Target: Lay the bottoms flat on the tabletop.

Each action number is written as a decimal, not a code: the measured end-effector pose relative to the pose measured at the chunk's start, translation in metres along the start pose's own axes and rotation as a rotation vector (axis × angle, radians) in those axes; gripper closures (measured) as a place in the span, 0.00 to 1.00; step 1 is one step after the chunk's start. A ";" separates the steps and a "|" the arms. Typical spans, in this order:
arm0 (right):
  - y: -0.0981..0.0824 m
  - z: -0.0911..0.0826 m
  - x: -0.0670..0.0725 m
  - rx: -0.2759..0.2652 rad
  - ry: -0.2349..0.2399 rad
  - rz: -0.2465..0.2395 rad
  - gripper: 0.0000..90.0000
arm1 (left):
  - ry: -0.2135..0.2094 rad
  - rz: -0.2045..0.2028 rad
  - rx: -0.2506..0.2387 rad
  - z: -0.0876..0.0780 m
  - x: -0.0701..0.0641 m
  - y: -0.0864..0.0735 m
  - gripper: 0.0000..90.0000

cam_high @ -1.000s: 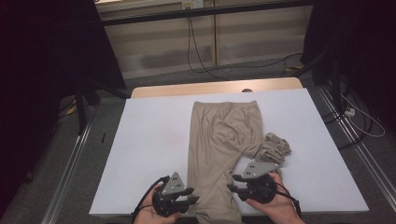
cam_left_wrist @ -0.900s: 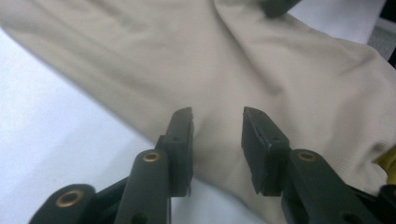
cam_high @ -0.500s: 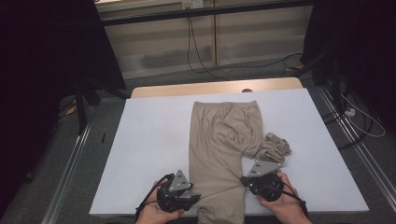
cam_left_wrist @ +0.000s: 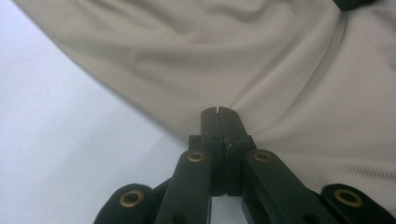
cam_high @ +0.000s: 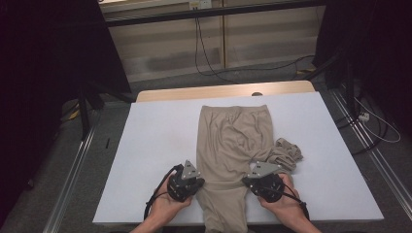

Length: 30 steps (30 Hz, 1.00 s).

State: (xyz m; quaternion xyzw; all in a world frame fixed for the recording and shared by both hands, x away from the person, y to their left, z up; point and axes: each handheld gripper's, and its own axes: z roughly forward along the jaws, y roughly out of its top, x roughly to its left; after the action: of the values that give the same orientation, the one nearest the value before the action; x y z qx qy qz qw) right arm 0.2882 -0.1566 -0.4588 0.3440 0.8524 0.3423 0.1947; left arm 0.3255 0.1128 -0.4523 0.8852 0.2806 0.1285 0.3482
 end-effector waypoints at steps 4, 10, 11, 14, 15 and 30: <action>-0.005 -0.008 -0.004 0.006 -0.024 0.014 0.91 | 0.013 -0.034 -0.051 -0.008 0.000 0.000 0.69; -0.005 -0.024 0.000 -0.097 0.050 0.022 0.75 | -0.093 0.057 -0.122 -0.034 -0.028 -0.008 0.77; -0.003 -0.028 0.004 -0.136 0.098 0.020 0.73 | -0.126 0.081 -0.117 -0.035 -0.035 -0.009 0.80; -0.002 -0.028 0.011 -0.138 0.156 0.000 0.71 | -0.186 0.146 -0.070 -0.028 -0.051 -0.012 0.77; -0.003 -0.025 0.015 -0.124 0.179 -0.015 0.71 | -0.193 0.173 -0.054 -0.024 -0.055 -0.013 0.74; -0.021 -0.027 0.051 -0.008 0.259 -0.087 1.00 | -0.270 0.212 0.076 -0.044 -0.077 -0.034 1.00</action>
State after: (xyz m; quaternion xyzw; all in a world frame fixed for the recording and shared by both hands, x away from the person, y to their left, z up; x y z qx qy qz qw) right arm 0.2276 -0.1433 -0.4603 0.2588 0.8831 0.3787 0.0990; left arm 0.2305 0.1119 -0.4469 0.9316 0.1408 0.0337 0.3335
